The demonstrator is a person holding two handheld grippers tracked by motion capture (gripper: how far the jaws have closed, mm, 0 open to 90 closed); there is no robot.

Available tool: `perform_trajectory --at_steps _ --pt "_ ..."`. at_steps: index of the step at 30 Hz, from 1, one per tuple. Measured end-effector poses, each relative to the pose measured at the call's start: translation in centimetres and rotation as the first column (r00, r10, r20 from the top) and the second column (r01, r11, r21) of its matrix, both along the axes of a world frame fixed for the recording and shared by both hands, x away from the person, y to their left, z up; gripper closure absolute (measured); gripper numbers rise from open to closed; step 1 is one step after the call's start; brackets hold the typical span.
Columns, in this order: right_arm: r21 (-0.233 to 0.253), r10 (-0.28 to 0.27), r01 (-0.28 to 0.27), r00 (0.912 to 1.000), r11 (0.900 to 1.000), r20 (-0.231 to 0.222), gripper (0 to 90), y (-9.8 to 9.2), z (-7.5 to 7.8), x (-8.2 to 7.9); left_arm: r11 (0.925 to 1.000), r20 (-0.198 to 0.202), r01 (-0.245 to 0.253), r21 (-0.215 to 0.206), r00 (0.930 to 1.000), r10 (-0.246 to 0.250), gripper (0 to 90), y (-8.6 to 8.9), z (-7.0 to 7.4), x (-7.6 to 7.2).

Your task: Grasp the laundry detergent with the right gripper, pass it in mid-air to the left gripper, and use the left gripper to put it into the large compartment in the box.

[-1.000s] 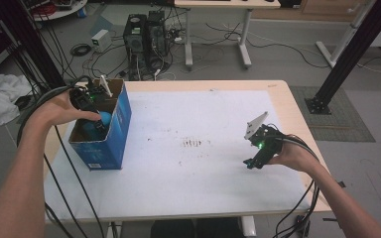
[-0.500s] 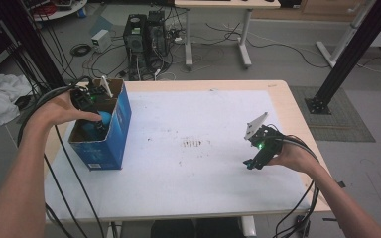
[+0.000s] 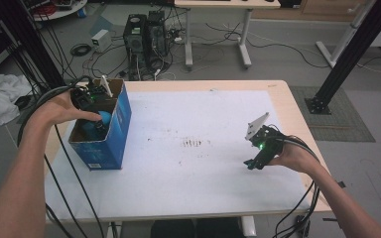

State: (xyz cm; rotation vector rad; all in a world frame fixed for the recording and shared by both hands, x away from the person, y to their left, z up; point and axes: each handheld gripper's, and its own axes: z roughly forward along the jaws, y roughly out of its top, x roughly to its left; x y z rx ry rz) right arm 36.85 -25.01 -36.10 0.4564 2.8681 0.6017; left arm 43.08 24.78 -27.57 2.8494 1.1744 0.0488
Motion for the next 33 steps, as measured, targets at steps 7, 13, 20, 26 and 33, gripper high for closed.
perform_trajectory --at_steps 7,13,20,26,33 --pt "0.001 -0.002 0.002 1.0000 1.000 0.001 12.8 -0.1 0.0 0.0 1.0000 -0.002 0.005 0.008 1.0000 -0.005 34.2 -0.1 0.4 0.1" --pt "0.001 -0.003 0.003 1.0000 1.000 -0.003 12.9 -0.1 0.0 0.0 1.0000 -0.001 0.004 0.009 1.0000 -0.004 34.2 -0.2 1.0 0.2" --pt "0.001 -0.006 0.006 1.0000 1.000 -0.003 12.8 -0.3 0.2 0.1 0.9997 0.005 0.019 0.014 0.9998 -0.019 34.2 -0.4 2.0 0.2" --pt "0.002 -0.006 0.006 1.0000 1.000 -0.003 12.8 -0.3 0.2 0.0 0.9999 0.022 0.013 0.008 0.9997 -0.013 34.2 -0.6 3.0 0.0" --pt "0.004 -0.005 0.005 1.0000 1.000 0.002 12.8 -0.3 0.3 -0.1 0.9999 0.057 0.009 0.008 0.9983 -0.009 34.2 -0.4 4.9 0.2"
